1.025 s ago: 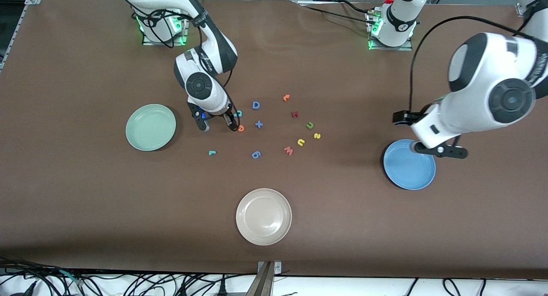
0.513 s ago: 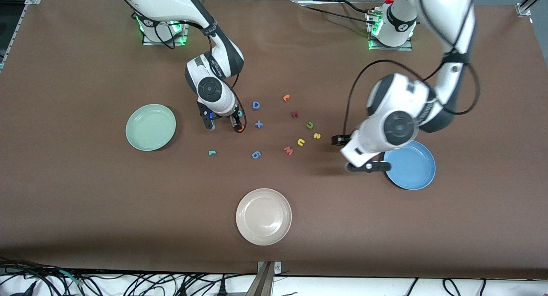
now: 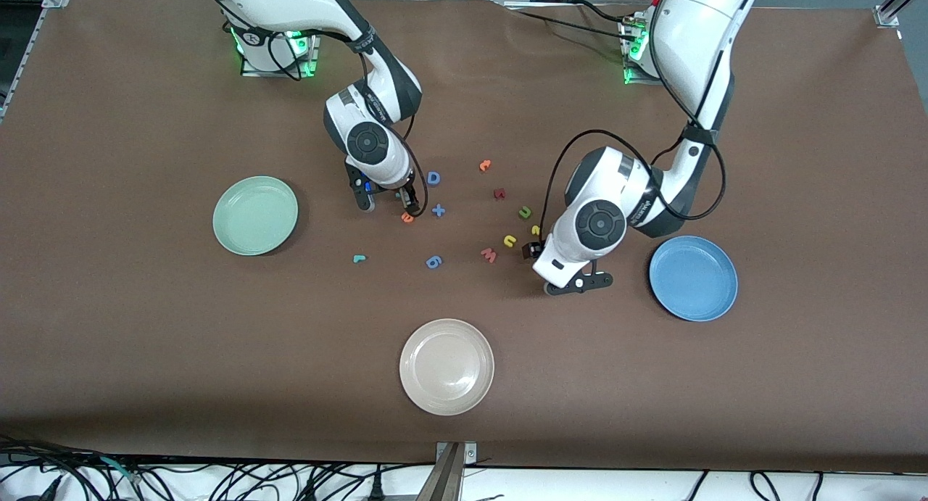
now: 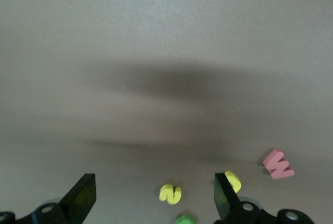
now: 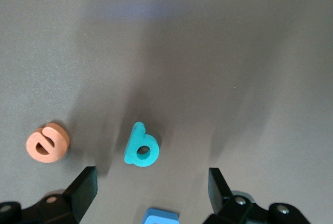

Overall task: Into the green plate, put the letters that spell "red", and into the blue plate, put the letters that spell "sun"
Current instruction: 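Grasp the cyan b with the right gripper while the left gripper grasps yellow 2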

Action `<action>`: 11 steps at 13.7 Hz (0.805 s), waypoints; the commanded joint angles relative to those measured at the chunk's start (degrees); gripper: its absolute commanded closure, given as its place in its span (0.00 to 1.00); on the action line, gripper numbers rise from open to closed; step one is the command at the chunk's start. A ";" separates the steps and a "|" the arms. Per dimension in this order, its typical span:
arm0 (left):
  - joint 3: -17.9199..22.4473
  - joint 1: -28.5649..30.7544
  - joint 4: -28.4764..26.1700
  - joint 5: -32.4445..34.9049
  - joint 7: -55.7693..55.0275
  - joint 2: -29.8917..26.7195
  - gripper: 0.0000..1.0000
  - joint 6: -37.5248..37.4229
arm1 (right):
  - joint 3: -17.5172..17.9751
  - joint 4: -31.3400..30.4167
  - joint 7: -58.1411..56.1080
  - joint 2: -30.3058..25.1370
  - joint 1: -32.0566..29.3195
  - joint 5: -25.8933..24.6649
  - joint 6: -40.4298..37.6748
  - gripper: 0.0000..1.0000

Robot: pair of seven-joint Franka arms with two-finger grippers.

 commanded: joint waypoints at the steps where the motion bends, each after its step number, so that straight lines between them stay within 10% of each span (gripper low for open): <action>1: 0.54 -1.92 -7.26 -1.14 -2.05 -3.00 0.00 6.95 | -0.01 -2.64 0.54 -1.27 0.11 0.95 0.60 0.08; 5: -0.51 -3.68 -18.25 -1.06 -2.14 -6.61 0.00 19.09 | -0.10 -3.09 0.10 -1.27 0.11 0.69 0.77 0.15; 11: -0.61 -4.91 -20.11 2.45 -1.88 -7.05 0.00 19.37 | -0.19 -3.18 -0.60 -1.27 0.11 0.60 0.77 0.45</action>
